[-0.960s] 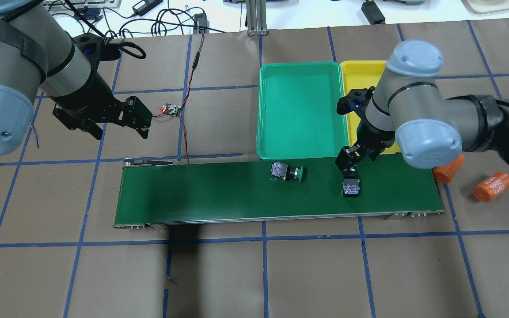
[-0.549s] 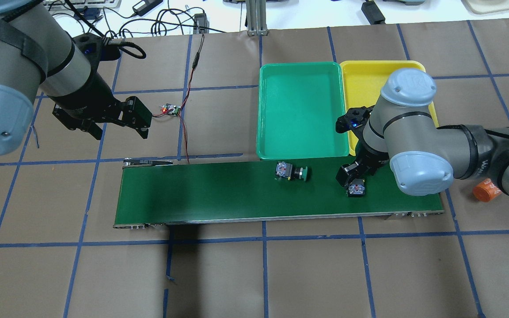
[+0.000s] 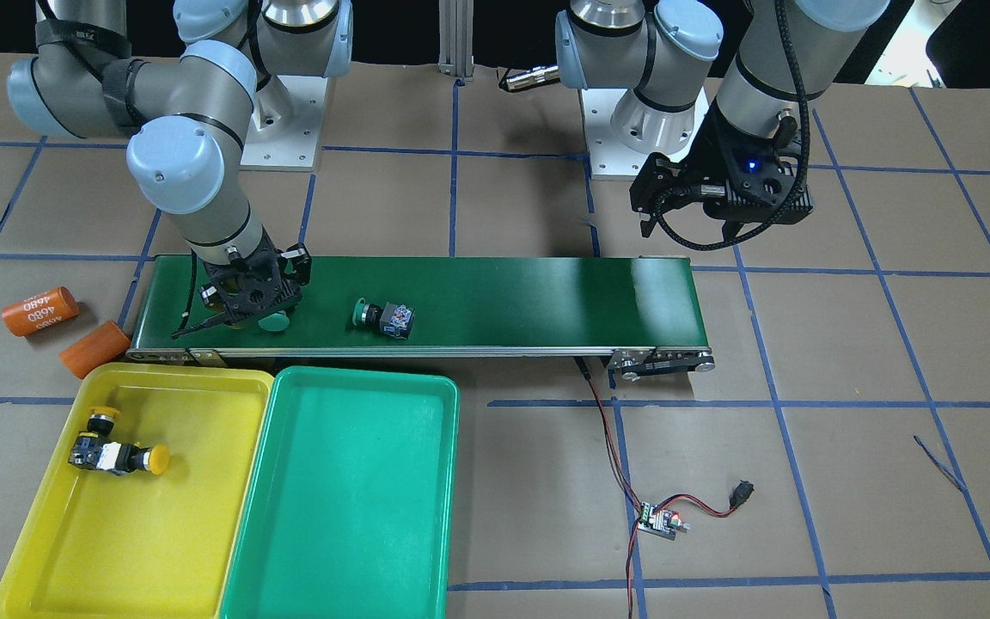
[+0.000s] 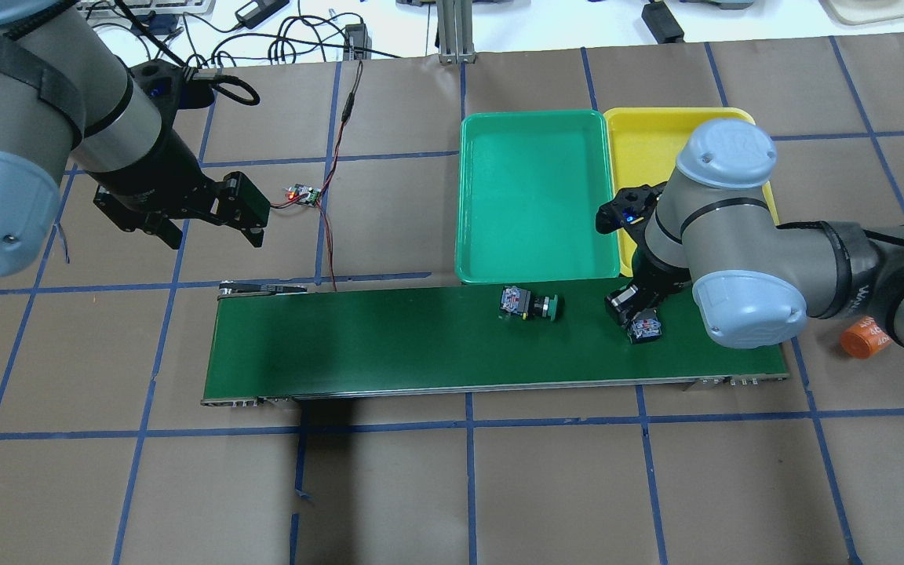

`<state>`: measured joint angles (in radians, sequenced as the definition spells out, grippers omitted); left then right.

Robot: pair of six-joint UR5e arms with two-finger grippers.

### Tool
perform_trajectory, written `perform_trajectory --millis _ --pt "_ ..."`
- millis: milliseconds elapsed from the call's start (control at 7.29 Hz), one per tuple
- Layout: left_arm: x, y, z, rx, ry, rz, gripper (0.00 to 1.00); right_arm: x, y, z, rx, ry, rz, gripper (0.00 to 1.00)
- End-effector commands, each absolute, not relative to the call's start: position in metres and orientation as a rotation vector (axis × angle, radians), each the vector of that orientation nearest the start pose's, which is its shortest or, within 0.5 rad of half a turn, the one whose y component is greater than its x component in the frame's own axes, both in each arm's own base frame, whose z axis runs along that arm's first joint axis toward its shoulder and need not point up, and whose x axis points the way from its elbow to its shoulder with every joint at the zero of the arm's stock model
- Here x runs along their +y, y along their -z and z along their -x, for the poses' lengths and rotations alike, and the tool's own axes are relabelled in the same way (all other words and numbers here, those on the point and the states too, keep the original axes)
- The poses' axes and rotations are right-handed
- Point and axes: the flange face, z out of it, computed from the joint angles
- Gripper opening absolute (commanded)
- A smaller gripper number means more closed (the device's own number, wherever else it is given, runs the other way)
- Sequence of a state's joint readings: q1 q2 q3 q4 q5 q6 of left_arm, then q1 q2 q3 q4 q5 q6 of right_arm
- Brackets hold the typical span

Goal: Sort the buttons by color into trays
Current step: 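Move the right gripper to a green-capped button on the belt and grasp it, then carry the green button into the green tray and release it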

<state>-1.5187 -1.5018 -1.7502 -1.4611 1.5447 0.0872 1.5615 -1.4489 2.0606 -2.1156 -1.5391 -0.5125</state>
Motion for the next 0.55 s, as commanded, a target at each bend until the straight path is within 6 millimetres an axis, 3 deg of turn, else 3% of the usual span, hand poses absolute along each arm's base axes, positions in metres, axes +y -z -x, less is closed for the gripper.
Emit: perform_trajectory --millis 0,137,411 --pt "-0.467 -0.444 0.112 3.167 0.003 -0.056 1.0 -0.505 -0.293 -0.134 3.003 0.05 0.78 0.23" --pt "-0.467 -0.444 0.112 3.167 0.003 -0.056 1.0 -0.529 -0.309 -0.141 3.001 0.106 0.803 0.23" --pt "-0.467 -0.444 0.112 3.169 0.003 -0.056 1.0 -0.572 -0.346 -0.176 2.965 0.27 0.889 0.26"
